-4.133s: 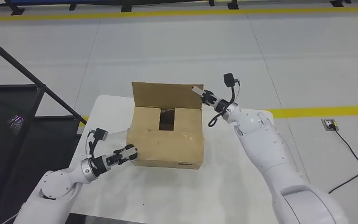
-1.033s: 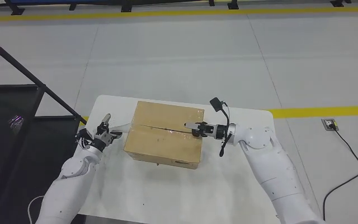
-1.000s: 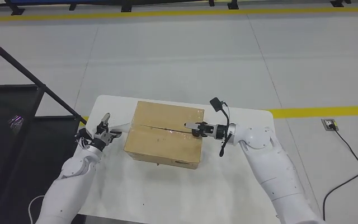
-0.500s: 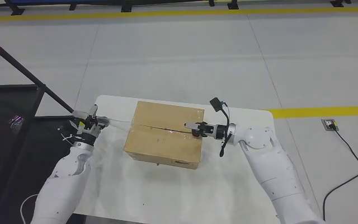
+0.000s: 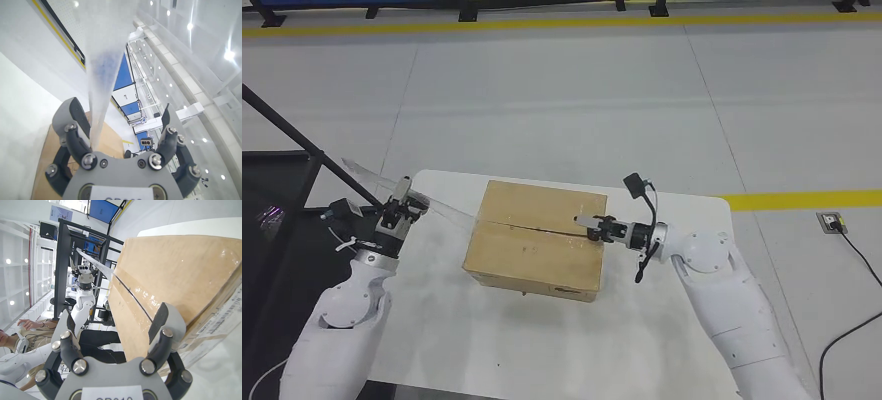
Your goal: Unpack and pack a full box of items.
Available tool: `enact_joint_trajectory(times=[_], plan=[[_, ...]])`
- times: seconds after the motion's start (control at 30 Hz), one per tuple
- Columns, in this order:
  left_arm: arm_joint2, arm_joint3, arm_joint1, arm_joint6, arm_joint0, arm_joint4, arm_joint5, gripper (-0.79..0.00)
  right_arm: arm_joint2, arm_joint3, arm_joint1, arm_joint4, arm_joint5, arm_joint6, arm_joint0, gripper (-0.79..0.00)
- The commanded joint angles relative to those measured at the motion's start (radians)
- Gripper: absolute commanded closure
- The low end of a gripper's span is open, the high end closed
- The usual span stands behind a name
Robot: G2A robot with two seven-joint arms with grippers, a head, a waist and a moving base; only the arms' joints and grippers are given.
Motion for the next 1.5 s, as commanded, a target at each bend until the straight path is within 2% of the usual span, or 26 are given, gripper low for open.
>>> enact_joint_trajectory(times=[0.0, 0.27, 0.47, 0.7, 1.1, 1.47], plan=[[-0.015, -0.053, 0.003, -0.003, 0.022, 0.017, 0.015, -0.785, 0.002, -0.022, 0.003, 0.003, 0.006, 0.0, -0.008, -0.785], [-0.037, -0.187, 0.006, -0.017, 0.066, 0.091, 0.064, -0.785, 0.016, -0.097, 0.018, 0.001, 0.009, -0.015, -0.047, -0.785], [-0.029, -0.237, 0.004, -0.029, 0.07, 0.125, 0.09, -0.785, 0.035, -0.139, 0.031, 0.003, 0.006, -0.027, -0.079, -0.785], [0.003, -0.273, -0.003, -0.049, 0.061, 0.158, 0.117, -0.785, 0.094, -0.22, 0.049, 0.021, -0.017, -0.107, -0.16, -0.785], [0.126, -0.244, -0.03, -0.086, -0.011, 0.173, 0.161, -0.785, 0.156, -0.303, 0.077, 0.037, -0.032, -0.123, -0.264, -0.785], [0.215, -0.176, -0.056, -0.115, -0.069, 0.178, 0.163, -0.785, 0.151, -0.321, 0.091, 0.045, -0.037, -0.134, -0.287, -0.785]])
